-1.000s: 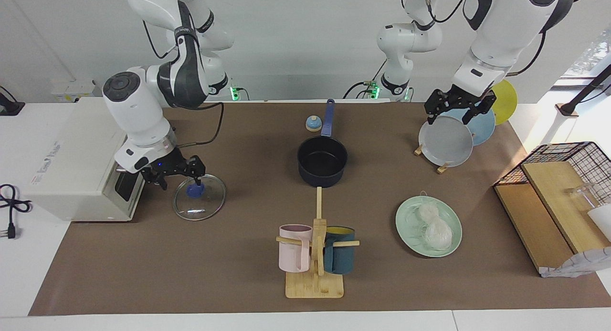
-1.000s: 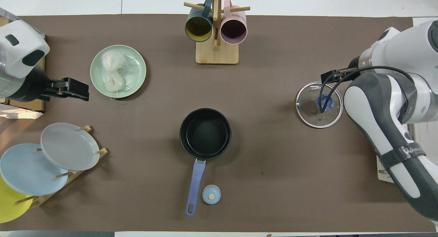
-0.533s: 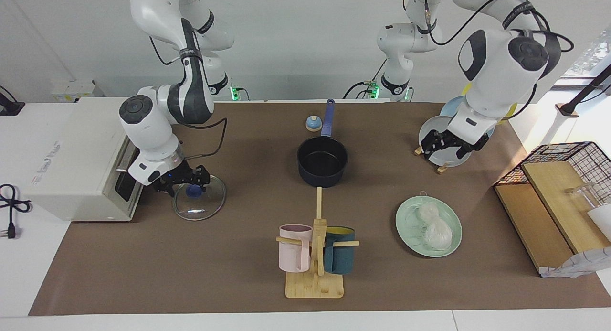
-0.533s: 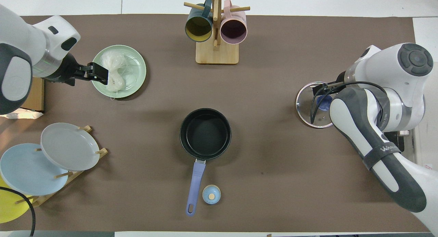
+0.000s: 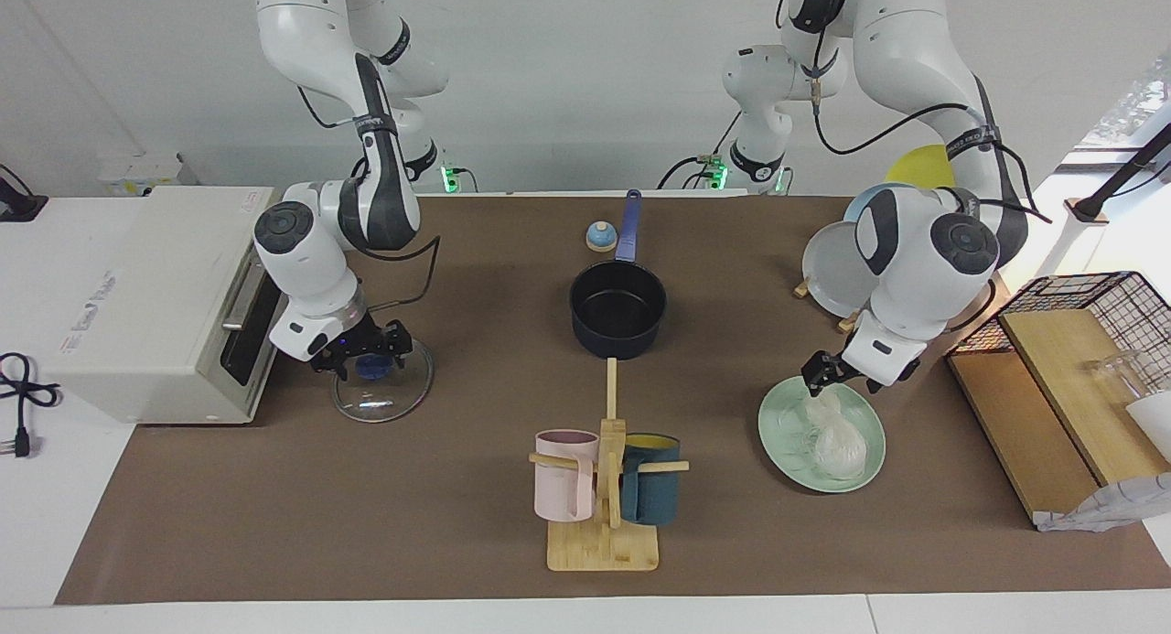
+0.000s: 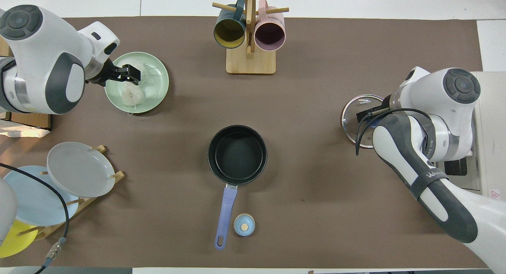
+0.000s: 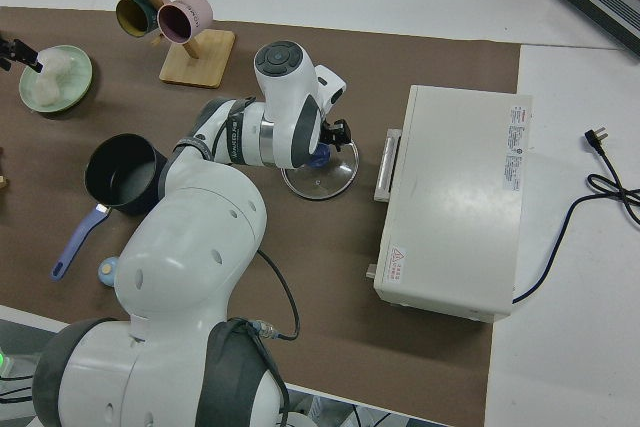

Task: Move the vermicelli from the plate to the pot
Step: 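Grasp the white vermicelli on the green plate with the left gripper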

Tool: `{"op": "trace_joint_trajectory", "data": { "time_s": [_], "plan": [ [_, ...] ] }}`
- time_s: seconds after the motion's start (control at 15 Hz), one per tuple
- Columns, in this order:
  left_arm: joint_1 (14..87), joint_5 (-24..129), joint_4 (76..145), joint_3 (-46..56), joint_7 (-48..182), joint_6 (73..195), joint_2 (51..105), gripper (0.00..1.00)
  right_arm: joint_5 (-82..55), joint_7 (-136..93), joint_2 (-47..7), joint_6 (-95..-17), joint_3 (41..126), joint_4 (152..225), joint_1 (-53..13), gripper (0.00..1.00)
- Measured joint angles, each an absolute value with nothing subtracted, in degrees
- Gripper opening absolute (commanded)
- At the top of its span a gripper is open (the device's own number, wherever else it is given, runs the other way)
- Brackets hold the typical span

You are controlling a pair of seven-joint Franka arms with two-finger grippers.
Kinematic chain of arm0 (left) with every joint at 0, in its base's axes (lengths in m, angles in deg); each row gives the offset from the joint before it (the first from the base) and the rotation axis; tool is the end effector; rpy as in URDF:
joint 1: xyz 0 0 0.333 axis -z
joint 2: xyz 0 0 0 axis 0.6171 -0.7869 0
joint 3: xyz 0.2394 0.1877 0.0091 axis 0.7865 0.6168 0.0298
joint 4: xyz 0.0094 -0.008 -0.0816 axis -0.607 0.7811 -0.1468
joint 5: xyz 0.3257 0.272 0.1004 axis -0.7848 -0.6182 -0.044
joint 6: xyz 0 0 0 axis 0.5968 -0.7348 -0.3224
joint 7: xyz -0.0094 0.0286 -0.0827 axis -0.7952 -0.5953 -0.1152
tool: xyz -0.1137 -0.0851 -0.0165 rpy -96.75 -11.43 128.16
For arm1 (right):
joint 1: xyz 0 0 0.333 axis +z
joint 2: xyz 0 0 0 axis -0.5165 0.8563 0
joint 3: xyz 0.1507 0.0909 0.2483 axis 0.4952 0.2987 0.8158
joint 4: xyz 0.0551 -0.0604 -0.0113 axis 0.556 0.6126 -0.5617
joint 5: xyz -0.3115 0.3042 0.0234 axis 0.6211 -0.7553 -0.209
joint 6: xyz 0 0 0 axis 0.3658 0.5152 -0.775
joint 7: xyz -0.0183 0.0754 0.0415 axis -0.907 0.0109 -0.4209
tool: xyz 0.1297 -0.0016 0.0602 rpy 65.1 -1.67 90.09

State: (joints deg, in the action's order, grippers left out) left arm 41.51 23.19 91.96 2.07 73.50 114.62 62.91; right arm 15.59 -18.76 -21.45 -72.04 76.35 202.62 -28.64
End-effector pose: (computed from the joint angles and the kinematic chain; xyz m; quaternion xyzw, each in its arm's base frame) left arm 0.7107 -0.1096 0.3179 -0.9996 0.0169 -0.0237 0.0041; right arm 0.6193 0.0288 0.2456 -0.9943 -0.1049 -0.0142 0.0107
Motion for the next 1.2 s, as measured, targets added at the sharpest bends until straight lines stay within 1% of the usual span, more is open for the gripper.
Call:
{"op": "trace_joint_trajectory", "data": {
  "time_s": [0.27, 0.4, 0.53, 0.6, 0.67, 0.73, 0.8, 0.87, 0.93, 1.07, 1.2],
  "plan": [
    [41.51, 21.72, 91.96, 2.04, 72.62, 120.75, 59.1, 1.0, 15.59, -18.61, -21.43, -72.04, 76.35, 203.44, -28.54, 0.98],
    [41.55, 21.4, 92.0, 1.98, 72.61, 122.71, 57.82, 1.0, 15.59, -18.36, -21.43, -72.04, 76.35, 203.58, -28.53, 0.9],
    [41.55, 19.31, 92.05, 1.97, 72.6, 123.28, 57.19, 0.95, 15.59, -18.13, -21.43, -72.04, 76.35, 203.59, -28.52, 0.82],
    [41.55, 18.03, 92.13, 1.97, 72.6, 123.28, 57.13, 0.88, 15.59, -18.06, -21.43, -72.04, 76.35, 203.61, -28.52, 0.78],
    [41.55, 17.06, 92.26, 1.97, 72.59, 123.28, 57.12, 0.77, 15.59, -17.84, -21.43, -72.03, 76.35, 203.61, -28.52, 0.76],
    [41.55, 16.64, 92.47, 1.96, 72.59, 123.28, 57.12, 0.56, 15.59, -17.61, -21.43, -72.03, 76.35, 203.61, -28.52, 0.73],
    [41.55, 16.49, 92.7, 1.94, 72.58, 123.29, 57.12, 0.33, 15.59, -17.59, -21.43, -72.03, 76.35, 203.61, -28.52, 0.69],
    [41.55, 16.46, 92.84, 1.92, 72.59, 123.29, 57.12, 0.14, 15.59, -17.56, -21.43, -72.03, 76.35, 203.61, -28.52, 0.65],
    [41.55, 16.45, 92.91, 1.89, 72.59, 123.29, 57.12, 0.0, 15.59, -17.55, -21.43, -72.03, 76.35, 203.61, -28.53, 0.61],
    [41.63, 16.44, 93.04, 1.74, 72.52, 123.29, 57.12, 0.0, 15.59, -17.53, -21.43, -72.03, 76.36, 203.61, -28.52, 0.53],
    [41.7, 16.72, 92.85, 1.53, 72.28, 123.02, 57.15, 0.0, 15.59, -17.53, -21.42, -71.99, 76.38, 203.61, -28.5, 0.49]
  ]
}}
